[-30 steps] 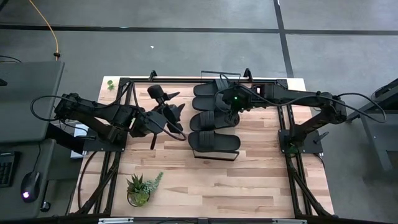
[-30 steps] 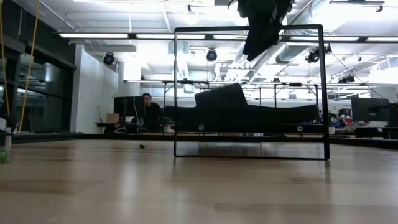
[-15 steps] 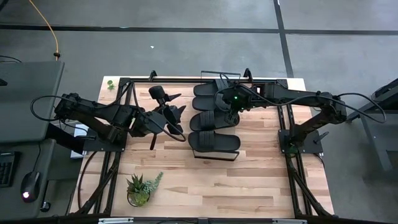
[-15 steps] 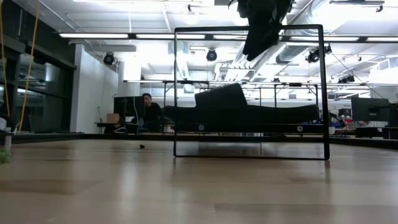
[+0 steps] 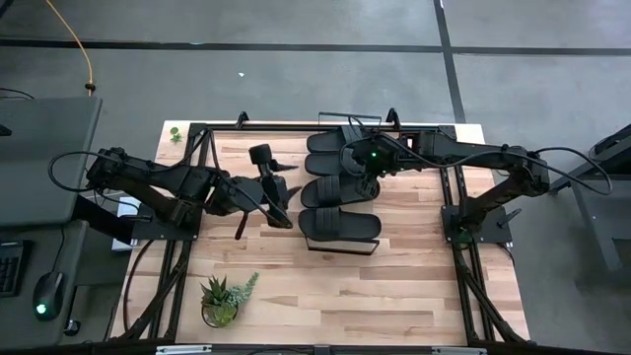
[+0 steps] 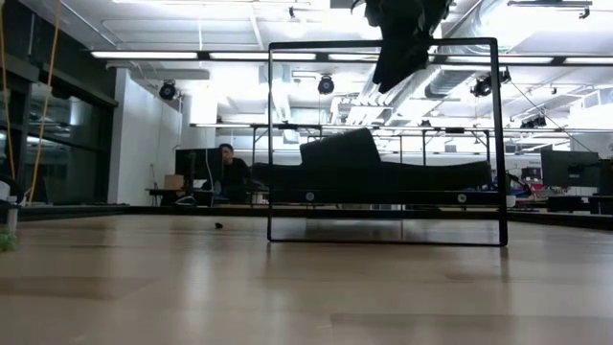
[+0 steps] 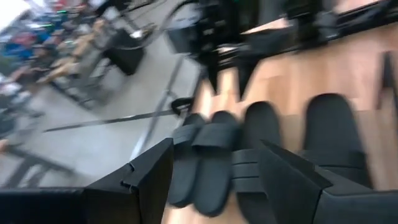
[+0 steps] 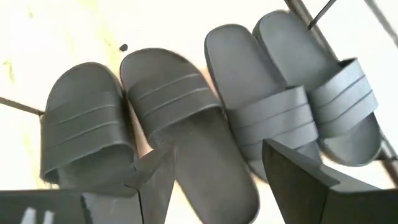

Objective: Pick and place slides into the shelf
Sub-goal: Return to Home Position

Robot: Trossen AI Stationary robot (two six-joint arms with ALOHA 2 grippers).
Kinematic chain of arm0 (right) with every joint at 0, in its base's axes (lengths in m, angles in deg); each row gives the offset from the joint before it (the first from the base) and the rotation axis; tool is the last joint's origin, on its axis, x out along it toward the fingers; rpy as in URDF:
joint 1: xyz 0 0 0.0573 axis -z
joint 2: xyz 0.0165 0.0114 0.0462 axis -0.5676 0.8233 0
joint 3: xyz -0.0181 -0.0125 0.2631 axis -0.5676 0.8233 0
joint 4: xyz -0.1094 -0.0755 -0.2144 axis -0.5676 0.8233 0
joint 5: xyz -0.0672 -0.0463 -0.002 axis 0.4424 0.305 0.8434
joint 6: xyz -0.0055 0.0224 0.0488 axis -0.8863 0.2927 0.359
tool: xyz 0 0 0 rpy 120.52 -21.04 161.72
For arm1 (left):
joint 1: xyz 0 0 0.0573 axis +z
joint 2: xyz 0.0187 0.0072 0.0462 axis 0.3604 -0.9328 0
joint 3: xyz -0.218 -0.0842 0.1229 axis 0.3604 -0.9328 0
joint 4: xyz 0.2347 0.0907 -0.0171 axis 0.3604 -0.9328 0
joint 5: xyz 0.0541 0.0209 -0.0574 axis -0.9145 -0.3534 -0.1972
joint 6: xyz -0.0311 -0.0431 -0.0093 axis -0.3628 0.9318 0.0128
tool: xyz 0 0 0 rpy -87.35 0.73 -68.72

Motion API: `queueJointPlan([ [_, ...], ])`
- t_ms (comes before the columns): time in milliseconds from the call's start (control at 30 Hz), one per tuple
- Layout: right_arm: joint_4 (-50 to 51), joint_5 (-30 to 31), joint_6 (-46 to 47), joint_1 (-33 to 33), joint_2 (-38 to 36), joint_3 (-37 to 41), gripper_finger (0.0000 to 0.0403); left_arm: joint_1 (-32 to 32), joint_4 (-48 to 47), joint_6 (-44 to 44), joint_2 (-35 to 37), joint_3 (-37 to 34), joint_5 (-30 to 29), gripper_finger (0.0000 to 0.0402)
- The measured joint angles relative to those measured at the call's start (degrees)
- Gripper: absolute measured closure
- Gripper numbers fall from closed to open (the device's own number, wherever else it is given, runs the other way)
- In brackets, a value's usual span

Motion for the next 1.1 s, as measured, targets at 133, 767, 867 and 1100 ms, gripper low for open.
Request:
queueJointPlan([
  [133, -2.6, -0.1, 5.6, 0.0, 0.0, 0.1, 0.0176, 0.0, -3.1, 1.4, -0.7, 0.0, 6.3, 0.0185],
  [767, -27.5, -16.3, -8.3, -14.6, -2.4, 13.6, 0.0176, -6.0, 16.3, 6.9, 1.8, -18.7, 16.4, 0.0185],
  [867, -33.0, -16.5, -8.6, -17.2, -6.0, 18.1, 0.0176, -7.8, 22.6, 6.6, 4.3, -24.7, 16.1, 0.0185],
  [1100, -46.3, -12.2, -7.1, -21.6, -19.7, 31.3, 0.0176, -9.0, 28.3, 7.7, 12.3, -35.2, 15.0, 0.0185],
])
